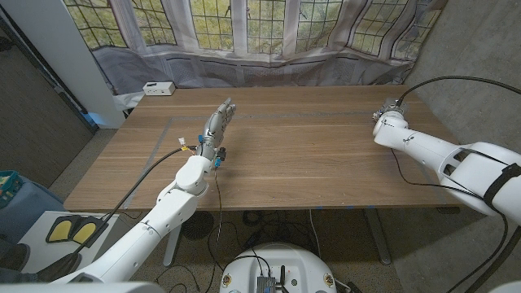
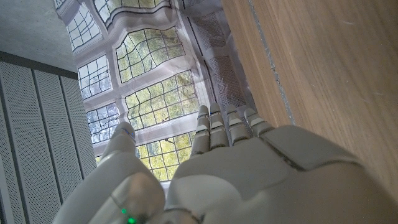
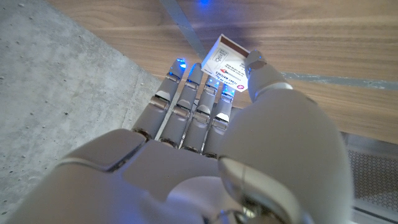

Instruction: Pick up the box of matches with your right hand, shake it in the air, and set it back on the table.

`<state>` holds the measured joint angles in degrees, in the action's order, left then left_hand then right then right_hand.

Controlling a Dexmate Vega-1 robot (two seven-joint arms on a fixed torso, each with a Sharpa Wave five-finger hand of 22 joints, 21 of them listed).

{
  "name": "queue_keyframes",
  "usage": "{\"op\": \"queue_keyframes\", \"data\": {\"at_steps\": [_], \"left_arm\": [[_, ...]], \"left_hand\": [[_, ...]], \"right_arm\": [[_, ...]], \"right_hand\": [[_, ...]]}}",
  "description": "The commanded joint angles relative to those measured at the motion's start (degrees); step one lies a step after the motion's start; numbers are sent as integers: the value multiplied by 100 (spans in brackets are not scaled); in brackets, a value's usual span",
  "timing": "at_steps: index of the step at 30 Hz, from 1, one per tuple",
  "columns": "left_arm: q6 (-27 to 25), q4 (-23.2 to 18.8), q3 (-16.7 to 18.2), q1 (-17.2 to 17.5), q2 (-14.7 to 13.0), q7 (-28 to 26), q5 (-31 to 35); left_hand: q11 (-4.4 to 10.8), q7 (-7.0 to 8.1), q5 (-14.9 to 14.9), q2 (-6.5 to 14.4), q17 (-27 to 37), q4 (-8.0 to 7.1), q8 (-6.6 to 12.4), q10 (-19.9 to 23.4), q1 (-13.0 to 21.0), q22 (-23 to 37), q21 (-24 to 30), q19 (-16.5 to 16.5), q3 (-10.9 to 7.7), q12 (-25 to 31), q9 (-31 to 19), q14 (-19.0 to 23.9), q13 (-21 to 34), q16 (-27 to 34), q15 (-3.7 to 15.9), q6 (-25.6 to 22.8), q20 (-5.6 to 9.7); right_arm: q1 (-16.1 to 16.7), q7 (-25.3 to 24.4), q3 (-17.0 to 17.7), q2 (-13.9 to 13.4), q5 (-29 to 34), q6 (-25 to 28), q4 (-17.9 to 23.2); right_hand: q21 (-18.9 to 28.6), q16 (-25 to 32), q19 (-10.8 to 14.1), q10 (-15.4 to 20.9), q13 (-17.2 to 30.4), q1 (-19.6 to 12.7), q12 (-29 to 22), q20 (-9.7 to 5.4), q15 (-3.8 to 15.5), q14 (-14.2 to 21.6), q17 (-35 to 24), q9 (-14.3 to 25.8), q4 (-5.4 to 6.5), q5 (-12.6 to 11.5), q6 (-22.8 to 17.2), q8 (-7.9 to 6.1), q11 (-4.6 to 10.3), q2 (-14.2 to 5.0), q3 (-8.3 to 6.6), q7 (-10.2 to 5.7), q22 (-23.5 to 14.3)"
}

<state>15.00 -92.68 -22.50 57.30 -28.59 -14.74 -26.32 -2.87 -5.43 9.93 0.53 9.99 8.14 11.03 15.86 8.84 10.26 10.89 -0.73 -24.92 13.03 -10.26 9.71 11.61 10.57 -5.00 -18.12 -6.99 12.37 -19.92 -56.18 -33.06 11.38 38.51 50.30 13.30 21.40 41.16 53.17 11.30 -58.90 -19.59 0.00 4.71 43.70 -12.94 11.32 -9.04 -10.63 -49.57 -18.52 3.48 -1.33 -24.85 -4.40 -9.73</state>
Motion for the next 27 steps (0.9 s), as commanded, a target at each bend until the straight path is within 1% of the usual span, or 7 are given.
{"op": "queue_keyframes", "data": {"at_steps": [1, 8, 10, 17, 21, 26, 27], "left_arm": [[-17, -29, -1, -7, -27, 17, -4], [-35, -42, 0, -22, -47, 48, -17], [-35, -33, -3, -34, -53, 66, -19], [-43, 18, -24, -85, -48, 135, -48], [-15, 57, -36, -102, -35, 163, -55], [73, 141, -38, -117, 8, 186, -68], [100, 160, -34, -116, 19, 190, -75]], "left_hand": [[8, 14, -7, 0, 33, -20, 9, 22, 45, 20, 44, 2, -41, -31, -22, -21, 6, 28, -11, -32, -24], [2, 17, -7, 3, 33, -20, 8, 26, 45, 20, 46, 2, -42, -31, -22, -23, 6, 27, -8, -35, -28], [11, 14, -7, 4, 33, -20, 8, 28, 45, 20, 46, 1, -43, -30, -22, -20, 6, 28, -6, -37, -28], [5, 15, -7, 4, 32, -21, 7, 24, 45, 20, 48, 2, -43, -33, -23, -18, 7, 29, -12, -38, -29], [2, 12, -7, 5, 32, -21, 6, 23, 44, 20, 49, 2, -43, -34, -23, -11, 7, 31, -12, -37, -32], [4, 13, -7, 6, 32, -21, 6, 25, 44, 20, 49, 1, -43, -34, -23, -14, 7, 30, -18, -38, -31], [7, 16, -7, 6, 32, -21, 6, 26, 44, 20, 49, 1, -43, -33, -23, -13, 7, 30, -17, -41, -29]], "right_arm": [[469, 89, 490, -433, 231, 328, 1293], [810, 11, 784, -680, 321, 342, 2070], [902, -25, 840, -735, 371, 343, 2254], [1155, 88, 1042, -931, 450, 444, 2886], [1229, 187, 1081, -991, 536, 554, 3107], [1456, 224, 1243, -1137, 557, 578, 3575], [1510, 216, 1281, -1161, 558, 583, 3668]], "right_hand": [[-27, -13, -14, 251, 31, -150, 45, -44, 112, -45, -37, 29, -7, -17, -158, 26, 211, -195, 32, -104, -29], [-35, -13, -17, 242, 31, -150, 60, -43, 115, -56, -51, 29, -4, -13, -157, 35, 217, -201, 51, -102, -28], [-39, -14, -17, 256, 30, -158, 59, -45, 117, -56, -54, 29, -6, -13, -157, 39, 169, -207, 52, -101, -27], [-44, -14, -14, 257, 30, -163, 72, -51, 128, -58, -64, 29, -4, -10, -167, 44, 188, -214, 64, -88, -27], [-50, -13, -16, 245, 30, -169, 85, -55, 134, -61, -73, 29, -3, -9, -166, 51, 151, -225, 72, -88, -27], [-56, -11, -17, 237, 30, -187, 98, -58, 136, -83, -90, 29, -8, -7, -162, 60, 192, -239, 82, -80, -27], [-58, -9, -20, 235, 30, -201, 101, -60, 136, -81, -93, 29, -14, -8, -166, 61, 174, -245, 80, -88, -27]]}}
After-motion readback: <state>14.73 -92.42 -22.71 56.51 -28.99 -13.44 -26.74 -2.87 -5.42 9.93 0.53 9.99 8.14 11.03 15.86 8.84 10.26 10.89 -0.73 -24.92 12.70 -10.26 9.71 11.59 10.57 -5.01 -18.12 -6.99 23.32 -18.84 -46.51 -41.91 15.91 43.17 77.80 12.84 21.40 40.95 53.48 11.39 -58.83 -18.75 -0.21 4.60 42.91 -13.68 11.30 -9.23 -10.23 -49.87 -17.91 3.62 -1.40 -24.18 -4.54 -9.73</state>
